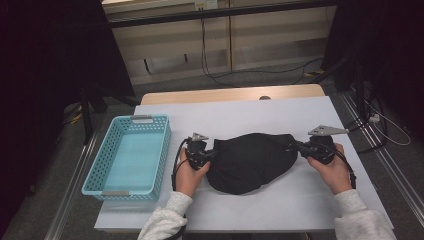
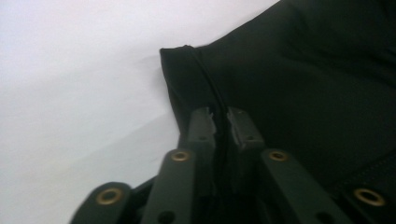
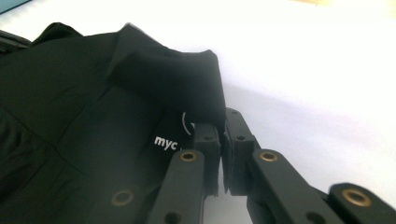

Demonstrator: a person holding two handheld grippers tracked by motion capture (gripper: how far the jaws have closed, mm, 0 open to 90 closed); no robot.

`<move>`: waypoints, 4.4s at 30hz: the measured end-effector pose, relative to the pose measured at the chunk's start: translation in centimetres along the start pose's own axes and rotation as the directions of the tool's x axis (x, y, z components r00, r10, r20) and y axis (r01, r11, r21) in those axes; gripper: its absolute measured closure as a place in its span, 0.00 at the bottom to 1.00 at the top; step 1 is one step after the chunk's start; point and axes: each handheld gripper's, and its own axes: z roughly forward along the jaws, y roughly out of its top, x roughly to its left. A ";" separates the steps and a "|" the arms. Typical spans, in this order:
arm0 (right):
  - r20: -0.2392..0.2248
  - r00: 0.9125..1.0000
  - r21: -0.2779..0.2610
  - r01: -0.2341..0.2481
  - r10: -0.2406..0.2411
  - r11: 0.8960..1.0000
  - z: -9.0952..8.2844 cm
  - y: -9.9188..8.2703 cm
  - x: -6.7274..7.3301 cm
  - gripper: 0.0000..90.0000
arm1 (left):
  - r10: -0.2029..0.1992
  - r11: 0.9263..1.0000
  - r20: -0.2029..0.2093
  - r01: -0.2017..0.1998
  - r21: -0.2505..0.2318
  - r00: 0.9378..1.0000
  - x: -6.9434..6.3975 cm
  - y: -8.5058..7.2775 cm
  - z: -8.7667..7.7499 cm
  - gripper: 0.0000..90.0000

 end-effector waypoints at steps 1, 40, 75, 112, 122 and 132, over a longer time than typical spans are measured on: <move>0.004 1.000 -0.001 -0.004 0.004 1.000 -0.4 -0.1 -0.1 0.96 | -0.002 1.000 0.010 0.002 0.001 1.000 -0.2 0.1 0.2 0.95; 0.124 0.990 -0.029 -0.059 0.062 0.998 1.9 0.6 -0.7 0.54 | -0.053 0.993 -0.053 0.048 -0.107 0.997 2.3 0.4 -3.9 0.96; 0.075 0.997 0.104 -0.026 0.018 0.994 -0.5 -1.3 -0.3 0.95 | -0.051 0.991 0.000 0.051 -0.124 0.999 1.7 0.4 -2.3 0.96; 0.137 0.987 0.099 -0.102 0.088 0.990 4.2 -0.6 -0.9 0.49 | -0.068 0.989 -0.067 0.058 -0.134 0.995 2.5 -0.1 -2.9 0.28; 0.063 0.996 0.091 -0.074 0.068 0.993 4.5 -0.6 0.6 0.56 | -0.062 0.991 -0.068 0.053 -0.123 0.996 2.4 0.0 -2.4 0.25; 0.134 0.976 0.005 -0.171 0.169 0.985 2.0 0.4 -1.8 0.51 | -0.071 0.990 -0.065 0.062 -0.130 0.995 2.7 0.0 -2.9 0.24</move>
